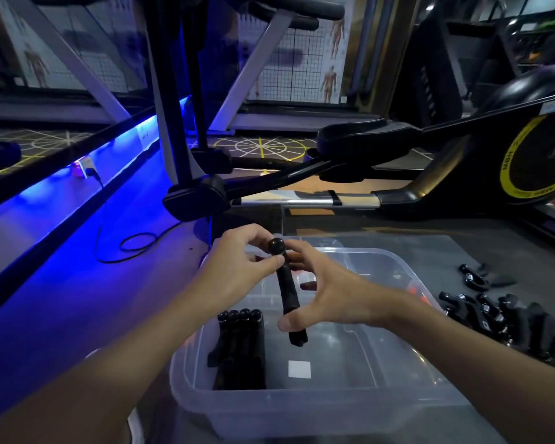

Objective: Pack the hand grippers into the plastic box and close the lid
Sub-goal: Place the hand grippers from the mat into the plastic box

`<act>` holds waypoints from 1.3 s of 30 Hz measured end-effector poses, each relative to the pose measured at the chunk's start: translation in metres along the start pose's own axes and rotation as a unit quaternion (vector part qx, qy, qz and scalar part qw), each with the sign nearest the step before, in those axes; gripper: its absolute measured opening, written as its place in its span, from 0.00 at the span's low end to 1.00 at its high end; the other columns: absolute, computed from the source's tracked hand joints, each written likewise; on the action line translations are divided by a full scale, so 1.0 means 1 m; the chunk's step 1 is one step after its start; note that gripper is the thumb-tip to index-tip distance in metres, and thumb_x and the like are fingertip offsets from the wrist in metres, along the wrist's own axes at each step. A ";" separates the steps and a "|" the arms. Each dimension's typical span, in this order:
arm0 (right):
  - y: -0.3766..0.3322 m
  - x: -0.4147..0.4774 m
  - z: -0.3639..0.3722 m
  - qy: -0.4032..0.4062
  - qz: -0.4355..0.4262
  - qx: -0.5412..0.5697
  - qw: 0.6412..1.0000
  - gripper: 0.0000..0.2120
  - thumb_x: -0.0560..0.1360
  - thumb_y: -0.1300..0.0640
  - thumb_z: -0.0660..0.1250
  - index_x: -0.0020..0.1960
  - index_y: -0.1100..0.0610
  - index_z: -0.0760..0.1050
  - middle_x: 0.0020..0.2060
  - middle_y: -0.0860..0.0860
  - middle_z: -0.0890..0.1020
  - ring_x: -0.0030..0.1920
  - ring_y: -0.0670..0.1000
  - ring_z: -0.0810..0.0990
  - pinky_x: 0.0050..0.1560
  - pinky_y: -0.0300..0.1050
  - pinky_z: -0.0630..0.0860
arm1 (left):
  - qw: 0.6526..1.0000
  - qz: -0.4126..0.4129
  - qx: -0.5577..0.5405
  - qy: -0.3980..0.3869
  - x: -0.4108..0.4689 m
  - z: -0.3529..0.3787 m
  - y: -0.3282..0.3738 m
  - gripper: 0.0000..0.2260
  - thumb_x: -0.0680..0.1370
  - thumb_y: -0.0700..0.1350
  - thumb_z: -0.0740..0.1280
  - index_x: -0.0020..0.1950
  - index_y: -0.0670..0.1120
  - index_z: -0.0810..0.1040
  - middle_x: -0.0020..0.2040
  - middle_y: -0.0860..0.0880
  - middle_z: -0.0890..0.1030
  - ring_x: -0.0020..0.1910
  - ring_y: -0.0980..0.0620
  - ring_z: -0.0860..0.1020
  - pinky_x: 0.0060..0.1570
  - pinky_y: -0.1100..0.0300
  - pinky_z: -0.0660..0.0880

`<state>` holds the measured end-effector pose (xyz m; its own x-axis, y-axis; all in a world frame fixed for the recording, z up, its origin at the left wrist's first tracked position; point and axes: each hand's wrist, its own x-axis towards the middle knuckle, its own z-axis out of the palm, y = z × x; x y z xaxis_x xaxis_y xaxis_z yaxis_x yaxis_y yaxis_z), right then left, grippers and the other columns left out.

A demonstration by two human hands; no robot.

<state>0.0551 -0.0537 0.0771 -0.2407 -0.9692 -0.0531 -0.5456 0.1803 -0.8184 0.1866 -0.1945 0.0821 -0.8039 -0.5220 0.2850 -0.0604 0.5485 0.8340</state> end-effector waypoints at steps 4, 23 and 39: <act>0.019 0.003 0.007 -0.011 0.036 0.003 0.999 0.46 0.63 0.52 0.81 0.71 0.38 0.58 0.67 0.39 0.68 0.69 0.39 0.64 0.65 0.42 0.68 | 0.989 -0.004 0.142 -0.050 -0.008 -0.012 -0.013 0.09 0.77 0.51 0.68 0.57 0.53 0.75 0.56 0.56 0.77 0.54 0.58 0.78 0.52 0.58 0.75; 0.125 0.074 0.079 -0.101 0.216 0.031 0.971 0.48 0.56 0.57 0.83 0.67 0.50 0.58 0.60 0.48 0.74 0.62 0.50 0.76 0.63 0.52 0.76 | 0.899 0.011 0.432 -0.064 -0.040 -0.018 -0.090 0.24 0.77 0.58 0.47 0.63 0.47 0.71 0.65 0.46 0.67 0.65 0.46 0.67 0.60 0.54 0.68; 0.139 0.072 0.084 -0.133 0.218 0.083 0.963 0.52 0.63 0.61 0.81 0.75 0.47 0.50 0.64 0.47 0.74 0.62 0.50 0.77 0.65 0.50 0.74 | 0.910 -0.004 0.409 -0.064 -0.042 -0.017 -0.085 0.27 0.77 0.58 0.46 0.70 0.48 0.67 0.73 0.46 0.63 0.73 0.48 0.60 0.67 0.53 0.64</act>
<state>0.0294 -0.1129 -0.0882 -0.1910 -0.8203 -0.5391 -0.2977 0.5718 -0.7645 0.2357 -0.2303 0.0069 -0.8607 -0.4764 0.1794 -0.4450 0.8753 0.1895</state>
